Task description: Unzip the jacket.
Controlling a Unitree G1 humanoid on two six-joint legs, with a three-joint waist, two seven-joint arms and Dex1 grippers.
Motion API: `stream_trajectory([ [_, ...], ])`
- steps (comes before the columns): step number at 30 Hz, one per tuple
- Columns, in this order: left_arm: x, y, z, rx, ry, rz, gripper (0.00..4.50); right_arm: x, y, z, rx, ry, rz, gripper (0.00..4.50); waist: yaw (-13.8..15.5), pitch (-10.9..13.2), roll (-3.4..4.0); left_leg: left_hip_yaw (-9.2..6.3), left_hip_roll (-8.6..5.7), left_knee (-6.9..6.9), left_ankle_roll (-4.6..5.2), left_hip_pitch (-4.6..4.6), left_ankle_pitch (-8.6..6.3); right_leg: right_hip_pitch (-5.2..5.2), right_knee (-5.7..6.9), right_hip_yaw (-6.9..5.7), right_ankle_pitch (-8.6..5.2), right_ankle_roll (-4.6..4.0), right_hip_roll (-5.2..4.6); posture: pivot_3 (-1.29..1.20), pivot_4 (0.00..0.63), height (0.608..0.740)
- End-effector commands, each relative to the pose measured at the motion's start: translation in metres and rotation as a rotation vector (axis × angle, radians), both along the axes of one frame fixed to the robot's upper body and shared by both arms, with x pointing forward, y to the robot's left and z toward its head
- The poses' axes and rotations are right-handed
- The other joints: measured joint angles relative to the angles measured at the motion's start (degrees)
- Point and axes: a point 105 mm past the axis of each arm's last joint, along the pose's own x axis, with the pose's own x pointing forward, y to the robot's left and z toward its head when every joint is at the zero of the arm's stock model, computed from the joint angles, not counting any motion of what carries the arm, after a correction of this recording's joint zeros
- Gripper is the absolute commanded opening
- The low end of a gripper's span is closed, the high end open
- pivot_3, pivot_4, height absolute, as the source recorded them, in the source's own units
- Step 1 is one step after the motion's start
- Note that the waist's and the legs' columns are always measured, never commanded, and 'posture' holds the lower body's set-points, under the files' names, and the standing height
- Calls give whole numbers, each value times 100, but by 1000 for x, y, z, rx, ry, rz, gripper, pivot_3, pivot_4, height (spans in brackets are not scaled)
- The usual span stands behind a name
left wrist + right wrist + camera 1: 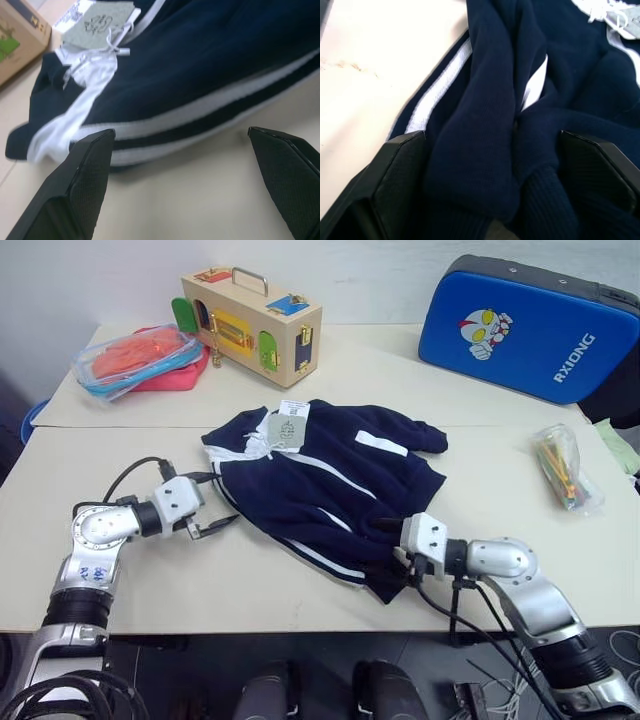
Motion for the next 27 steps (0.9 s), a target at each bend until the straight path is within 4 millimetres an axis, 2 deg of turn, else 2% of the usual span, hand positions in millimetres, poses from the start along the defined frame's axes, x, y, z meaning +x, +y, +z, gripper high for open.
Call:
stream_trajectory([
  [1, 6, -3, -6, 22, 1, -2, 4500, 7, -3, -3, -42, -40, -40, 3234, 5, -1, -1, 0, 0, 3, 1, 0, 0, 0, 2, 1, 0, 0, 0, 0, 150, 740],
  [4, 10, -3, -24, 23, 84, 8, 3893, 7, -9, -7, -53, -24, -61, 2246, 17, -5, -8, 0, 0, 14, 2, 3, 1, 2, 17, 3, 0, 0, -2, 0, 150, 740],
  [5, 10, -3, -30, 26, 125, 17, 3566, 8, -12, -6, -58, -26, -71, 1849, 16, -7, -11, 0, -1, 17, 3, 4, 1, 3, 21, 3, 0, 0, -2, 0, 150, 740],
  [8, 12, -4, -39, 7, 181, 31, 2690, 10, -23, -2, -61, -15, -88, 885, 23, -16, -12, -2, -1, 25, 6, 9, 2, 6, 33, 5, 0, 0, -7, 0, 150, 740],
  [10, 9, -10, -42, -5, 204, 3, 2169, 9, -32, 0, -55, 13, -86, 419, 34, -19, -12, -6, -3, 28, 8, 11, 3, 9, 37, 10, 0, 0, -16, 0, 150, 740],
  [14, -9, -24, -49, -10, 288, -108, 908, -6, -53, 1, -73, 72, 9, 365, 38, -19, -12, -11, -8, 30, 13, 10, 2, 14, 37, 11, 0, 0, -24, 0, 150, 740],
  [17, -38, -36, -50, -1, 369, -221, 12, -28, -68, 6, -30, 155, 127, 365, 15, -21, -10, -11, -8, 26, 17, 8, -4, 15, 24, 12, 0, 0, -24, 0, 150, 740],
  [19, -56, -42, -49, -1, 410, -271, 0, -36, -78, 8, -27, 189, 150, 365, 14, -20, -10, -11, -7, 25, 19, 8, -11, 17, 20, 11, 0, 0, -22, 0, 150, 740],
  [23, -123, -61, -36, -70, 556, -407, 0, -49, -116, 4, -94, 286, 120, 365, -31, -18, -4, -9, -3, 24, 24, 8, -16, 30, -11, 16, 2, 5, -34, 0, 150, 740],
  [27, -153, -69, -31, -109, 627, -412, 0, -53, -130, 3, -123, 302, 112, 365, 19, -4, -10, -22, 10, 21, 15, 40, -26, 65, -44, 13, 4, 7, -41, 0, 150, 740],
])
